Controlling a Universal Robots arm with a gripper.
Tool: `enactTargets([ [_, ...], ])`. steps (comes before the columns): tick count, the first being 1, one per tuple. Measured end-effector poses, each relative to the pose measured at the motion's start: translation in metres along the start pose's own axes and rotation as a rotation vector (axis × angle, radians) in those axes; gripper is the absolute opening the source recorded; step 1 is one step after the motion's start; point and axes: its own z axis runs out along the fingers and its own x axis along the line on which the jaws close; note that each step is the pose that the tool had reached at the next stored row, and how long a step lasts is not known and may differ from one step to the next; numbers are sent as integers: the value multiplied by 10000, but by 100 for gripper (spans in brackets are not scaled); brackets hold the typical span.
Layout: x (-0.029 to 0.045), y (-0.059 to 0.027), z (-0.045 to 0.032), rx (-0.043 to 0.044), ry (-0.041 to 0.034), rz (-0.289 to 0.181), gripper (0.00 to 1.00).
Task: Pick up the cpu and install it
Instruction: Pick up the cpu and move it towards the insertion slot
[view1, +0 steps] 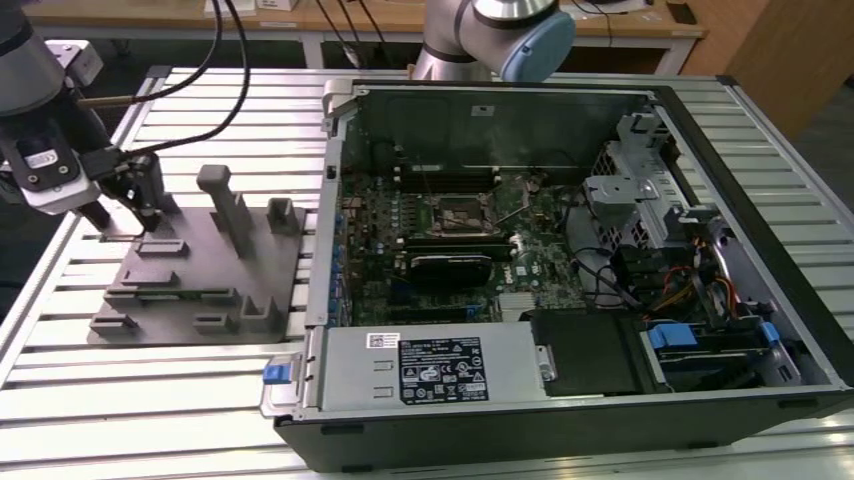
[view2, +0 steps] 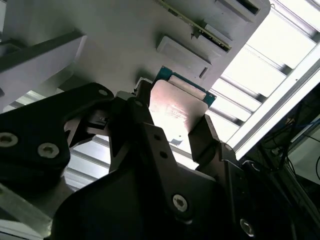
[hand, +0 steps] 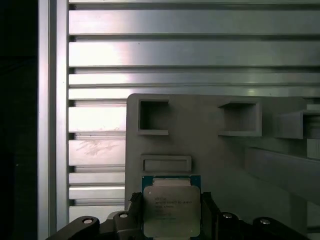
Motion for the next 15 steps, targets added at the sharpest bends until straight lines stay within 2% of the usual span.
enactTargets([
  [15, -5, 8, -215, 0, 0, 0, 55],
])
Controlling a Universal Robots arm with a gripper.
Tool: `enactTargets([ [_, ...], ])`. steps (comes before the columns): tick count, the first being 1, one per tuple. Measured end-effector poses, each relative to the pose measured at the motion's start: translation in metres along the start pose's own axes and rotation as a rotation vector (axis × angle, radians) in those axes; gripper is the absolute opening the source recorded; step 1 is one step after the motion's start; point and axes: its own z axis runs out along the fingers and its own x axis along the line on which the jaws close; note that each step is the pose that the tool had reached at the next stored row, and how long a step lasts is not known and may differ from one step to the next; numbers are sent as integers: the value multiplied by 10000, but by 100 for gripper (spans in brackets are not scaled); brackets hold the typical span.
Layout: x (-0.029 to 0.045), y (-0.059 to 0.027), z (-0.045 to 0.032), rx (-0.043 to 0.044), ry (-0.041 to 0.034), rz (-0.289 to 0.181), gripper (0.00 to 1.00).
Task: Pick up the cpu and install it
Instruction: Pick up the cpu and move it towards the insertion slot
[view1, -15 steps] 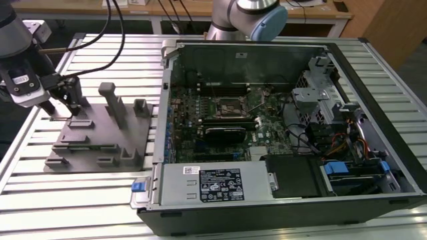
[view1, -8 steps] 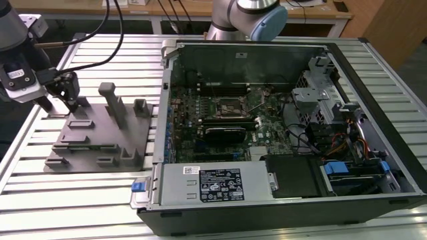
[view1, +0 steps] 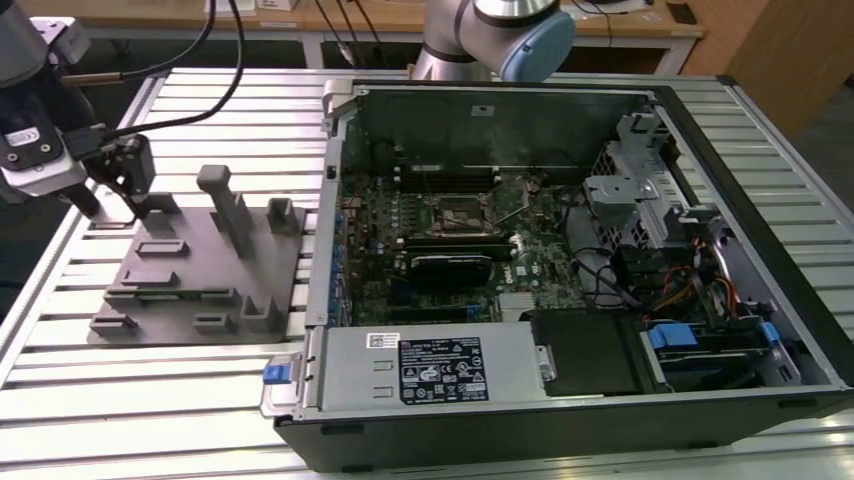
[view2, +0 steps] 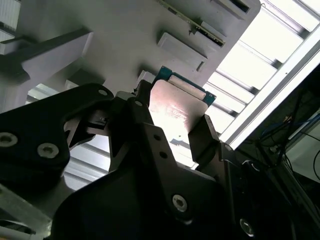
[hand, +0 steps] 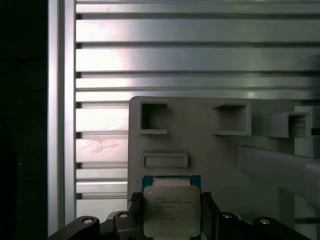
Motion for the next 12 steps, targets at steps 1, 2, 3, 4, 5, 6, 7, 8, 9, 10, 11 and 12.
enactTargets([
  [1, 0, 1, -17, 0, 0, 0, 55],
  [2, -1, 1, -34, 0, 0, 0, 55],
  [3, -1, 2, -51, 0, 0, 0, 55],
  [4, -2, 2, -67, 0, 0, 0, 55],
  [5, -2, 3, -84, 0, 0, 0, 55],
  [6, -2, 4, -102, 0, 0, 0, 55],
  [7, -2, 5, -117, 0, 0, 0, 55],
  [8, -3, 5, -132, 0, 0, 0, 55],
  [9, -3, 6, -149, 0, 0, 0, 55],
  [10, -4, 6, -165, 0, -1, 0, 55],
  [11, -4, 7, -181, 0, 0, 0, 55],
  [12, -4, 8, -197, 0, 0, 0, 55],
])
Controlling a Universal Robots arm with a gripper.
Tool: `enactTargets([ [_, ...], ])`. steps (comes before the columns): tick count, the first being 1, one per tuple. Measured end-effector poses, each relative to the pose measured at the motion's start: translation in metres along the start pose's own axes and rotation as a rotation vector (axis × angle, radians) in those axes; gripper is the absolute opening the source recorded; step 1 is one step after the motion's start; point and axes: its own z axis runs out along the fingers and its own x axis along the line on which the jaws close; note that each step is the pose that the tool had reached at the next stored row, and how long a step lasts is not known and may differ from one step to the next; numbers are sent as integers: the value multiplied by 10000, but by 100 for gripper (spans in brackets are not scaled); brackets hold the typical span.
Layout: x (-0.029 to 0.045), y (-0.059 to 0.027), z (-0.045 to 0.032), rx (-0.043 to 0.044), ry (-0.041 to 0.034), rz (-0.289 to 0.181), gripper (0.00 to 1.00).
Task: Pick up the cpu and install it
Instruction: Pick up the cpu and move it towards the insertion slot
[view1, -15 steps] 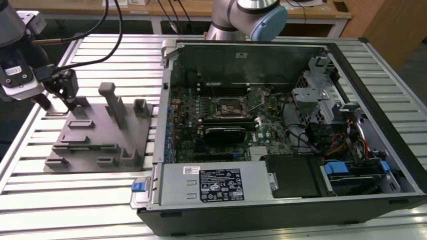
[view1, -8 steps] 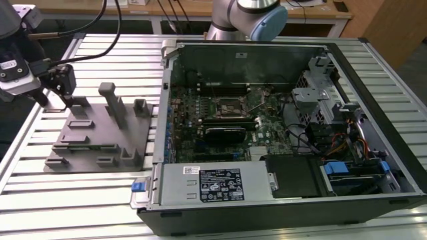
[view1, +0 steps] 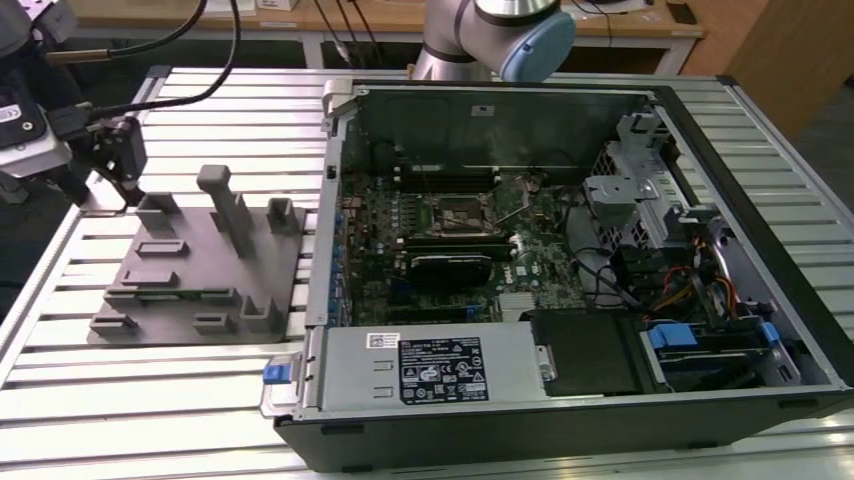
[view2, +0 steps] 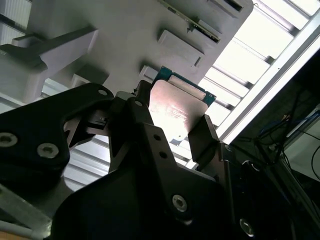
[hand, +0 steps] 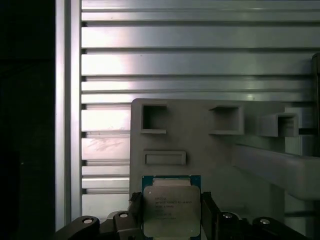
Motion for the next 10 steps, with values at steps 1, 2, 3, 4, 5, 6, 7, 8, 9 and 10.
enactTargets([
  [1, 0, 1, -16, 0, 0, 0, 55],
  [2, -1, 1, -34, 0, 0, 0, 55],
  [3, -1, 2, -51, 0, 0, 0, 55],
  [4, -2, 3, -67, 0, -1, 0, 55],
  [5, -2, 3, -84, 0, 0, 0, 55],
  [6, -2, 4, -101, -1, -1, 0, 55],
  [7, -3, 4, -118, -1, -1, 0, 55],
  [8, -3, 5, -134, 0, 0, 0, 55],
  [9, -3, 6, -150, 0, -1, 0, 55],
  [10, -4, 6, -165, 0, 0, 0, 55],
])
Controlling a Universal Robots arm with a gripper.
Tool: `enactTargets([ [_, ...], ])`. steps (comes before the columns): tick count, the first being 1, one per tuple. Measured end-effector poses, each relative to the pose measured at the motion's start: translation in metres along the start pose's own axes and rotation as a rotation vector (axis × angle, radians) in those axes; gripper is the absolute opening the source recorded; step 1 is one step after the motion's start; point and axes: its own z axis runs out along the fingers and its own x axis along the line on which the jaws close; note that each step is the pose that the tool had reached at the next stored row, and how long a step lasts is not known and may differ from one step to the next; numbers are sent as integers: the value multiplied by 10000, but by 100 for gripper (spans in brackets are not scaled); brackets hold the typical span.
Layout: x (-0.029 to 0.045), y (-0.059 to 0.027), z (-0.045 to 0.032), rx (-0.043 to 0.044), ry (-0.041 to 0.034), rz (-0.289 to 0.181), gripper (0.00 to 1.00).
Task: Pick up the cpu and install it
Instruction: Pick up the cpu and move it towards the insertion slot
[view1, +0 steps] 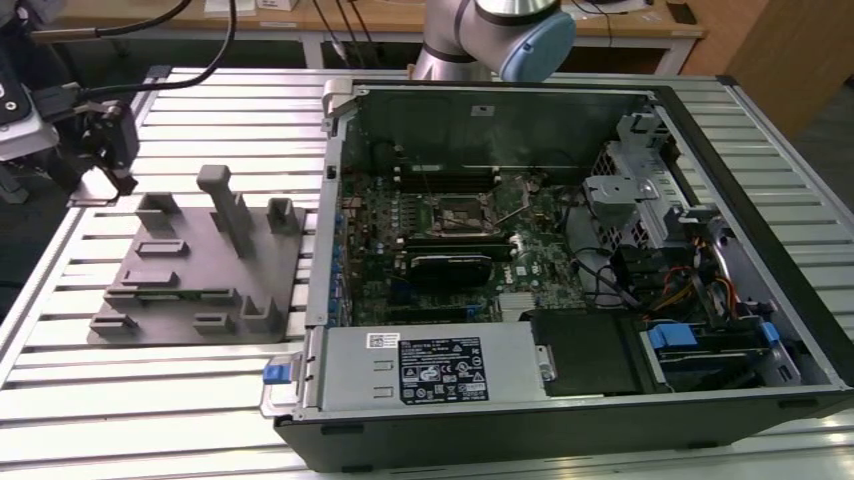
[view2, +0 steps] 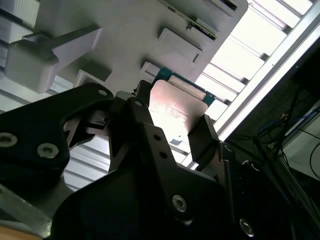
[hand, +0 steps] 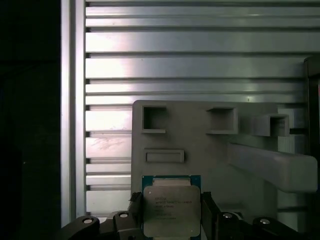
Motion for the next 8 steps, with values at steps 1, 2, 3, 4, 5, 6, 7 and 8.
enactTargets([
  [1, 0, 1, -13, 0, 0, 0, 55],
  [2, 0, 1, -25, 0, 0, 0, 55],
  [3, -1, 1, -39, 0, 0, 0, 55],
  [4, -1, 2, -56, -1, -1, 0, 55],
  [5, -2, 3, -77, 0, 0, 0, 55],
  [6, -2, 4, -101, 0, 0, 0, 55],
  [7, -3, 5, -121, 0, 0, 0, 55],
  [8, -3, 6, -145, -1, -1, 0, 55],
])
